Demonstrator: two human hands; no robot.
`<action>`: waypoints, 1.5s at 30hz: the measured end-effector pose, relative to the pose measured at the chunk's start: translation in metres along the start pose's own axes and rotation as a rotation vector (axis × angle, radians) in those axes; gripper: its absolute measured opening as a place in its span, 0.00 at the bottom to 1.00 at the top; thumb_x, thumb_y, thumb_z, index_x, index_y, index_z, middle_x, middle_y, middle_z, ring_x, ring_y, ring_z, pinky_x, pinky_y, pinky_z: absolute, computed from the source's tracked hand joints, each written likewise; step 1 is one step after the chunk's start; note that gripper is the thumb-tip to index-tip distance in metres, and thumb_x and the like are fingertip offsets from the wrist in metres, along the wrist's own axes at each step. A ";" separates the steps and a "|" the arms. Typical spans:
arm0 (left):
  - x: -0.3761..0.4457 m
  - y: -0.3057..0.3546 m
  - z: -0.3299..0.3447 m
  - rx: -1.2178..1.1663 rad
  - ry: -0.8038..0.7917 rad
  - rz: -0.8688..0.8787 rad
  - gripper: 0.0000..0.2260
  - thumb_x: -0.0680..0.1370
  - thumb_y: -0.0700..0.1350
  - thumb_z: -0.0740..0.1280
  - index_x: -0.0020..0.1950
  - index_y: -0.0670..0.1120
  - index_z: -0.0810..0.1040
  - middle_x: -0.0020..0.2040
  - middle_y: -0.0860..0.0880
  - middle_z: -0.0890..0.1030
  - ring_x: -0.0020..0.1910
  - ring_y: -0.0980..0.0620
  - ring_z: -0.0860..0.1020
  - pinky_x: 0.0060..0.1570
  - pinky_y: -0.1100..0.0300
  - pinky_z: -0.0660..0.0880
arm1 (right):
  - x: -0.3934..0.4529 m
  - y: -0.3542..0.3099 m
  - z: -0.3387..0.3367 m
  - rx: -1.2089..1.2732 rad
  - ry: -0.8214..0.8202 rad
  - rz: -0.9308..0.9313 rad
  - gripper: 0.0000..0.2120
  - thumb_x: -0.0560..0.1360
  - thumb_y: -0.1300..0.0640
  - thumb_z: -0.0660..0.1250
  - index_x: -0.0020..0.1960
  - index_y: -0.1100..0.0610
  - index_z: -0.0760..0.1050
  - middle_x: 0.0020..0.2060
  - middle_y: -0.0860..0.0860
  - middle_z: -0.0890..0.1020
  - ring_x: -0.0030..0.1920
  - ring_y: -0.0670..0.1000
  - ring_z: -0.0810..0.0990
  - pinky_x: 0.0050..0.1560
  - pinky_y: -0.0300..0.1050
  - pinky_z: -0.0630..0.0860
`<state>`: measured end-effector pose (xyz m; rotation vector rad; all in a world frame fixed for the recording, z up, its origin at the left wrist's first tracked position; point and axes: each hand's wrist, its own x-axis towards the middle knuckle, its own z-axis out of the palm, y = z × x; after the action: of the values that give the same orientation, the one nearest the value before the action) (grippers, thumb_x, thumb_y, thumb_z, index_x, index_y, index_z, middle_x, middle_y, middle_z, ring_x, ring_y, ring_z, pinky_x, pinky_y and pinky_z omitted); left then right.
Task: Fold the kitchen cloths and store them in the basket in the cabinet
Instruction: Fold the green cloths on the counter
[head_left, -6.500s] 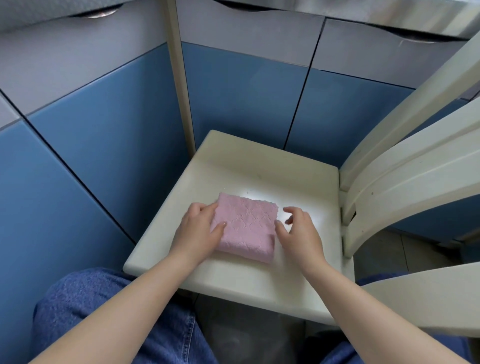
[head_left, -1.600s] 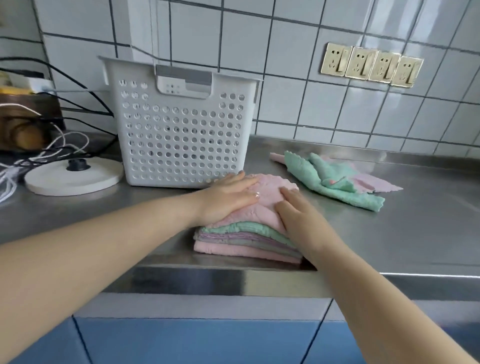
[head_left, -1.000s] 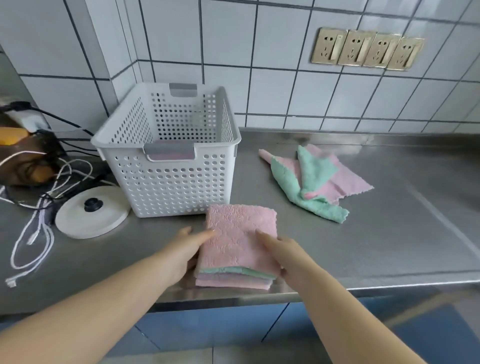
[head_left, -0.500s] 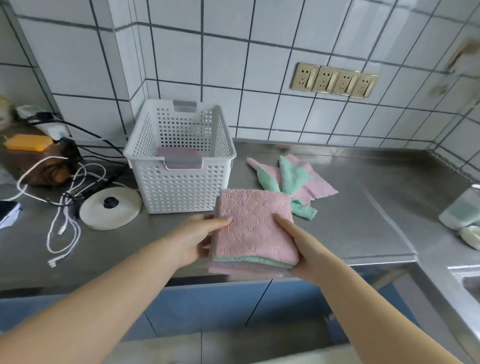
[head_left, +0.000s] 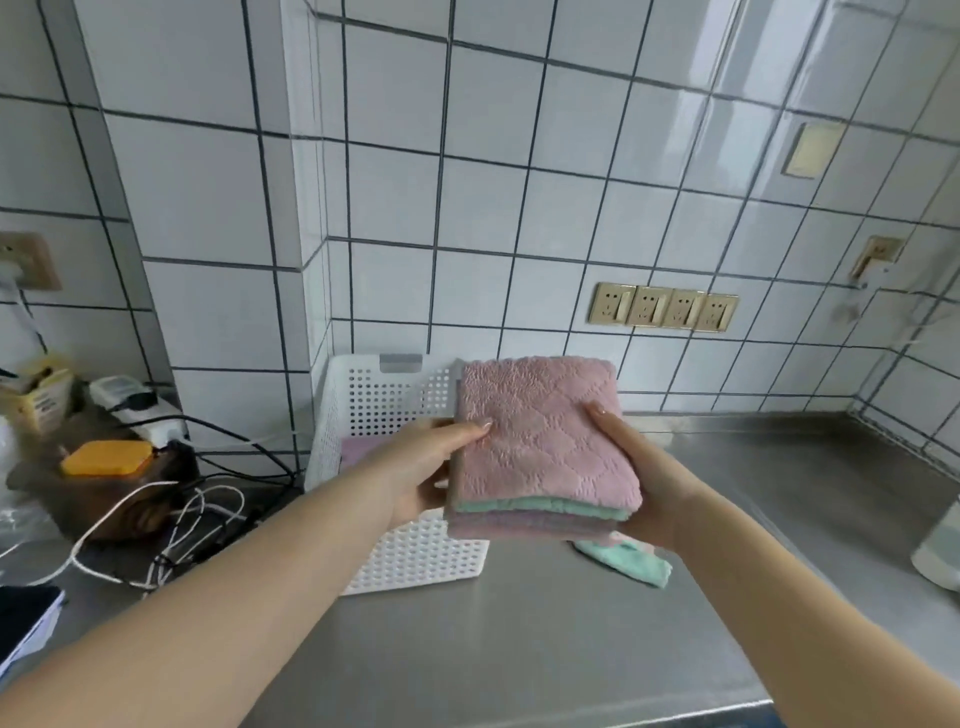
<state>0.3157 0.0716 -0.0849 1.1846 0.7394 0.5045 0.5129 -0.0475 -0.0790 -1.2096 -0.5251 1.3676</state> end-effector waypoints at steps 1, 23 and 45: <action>0.010 0.007 -0.009 0.005 -0.007 -0.003 0.11 0.76 0.45 0.68 0.55 0.41 0.78 0.47 0.40 0.82 0.42 0.46 0.80 0.40 0.57 0.77 | 0.014 -0.006 0.004 0.017 -0.008 0.011 0.39 0.62 0.44 0.79 0.68 0.58 0.70 0.61 0.60 0.78 0.62 0.61 0.77 0.67 0.58 0.68; 0.169 0.045 -0.135 -0.078 0.230 -0.141 0.12 0.77 0.46 0.68 0.56 0.42 0.77 0.49 0.42 0.83 0.47 0.44 0.82 0.47 0.52 0.79 | 0.233 -0.016 0.093 -0.056 0.230 -0.031 0.18 0.75 0.45 0.66 0.57 0.58 0.78 0.49 0.54 0.85 0.52 0.54 0.83 0.60 0.52 0.76; 0.257 -0.034 -0.172 0.215 0.637 -0.228 0.23 0.77 0.50 0.64 0.69 0.42 0.65 0.56 0.47 0.73 0.54 0.47 0.72 0.52 0.57 0.66 | 0.375 0.068 0.074 -0.368 0.341 0.209 0.43 0.60 0.30 0.63 0.65 0.58 0.72 0.59 0.54 0.78 0.58 0.58 0.77 0.63 0.54 0.72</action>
<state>0.3581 0.3517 -0.2136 1.1197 1.4877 0.6285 0.4979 0.3050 -0.2401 -1.8014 -0.4258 1.2303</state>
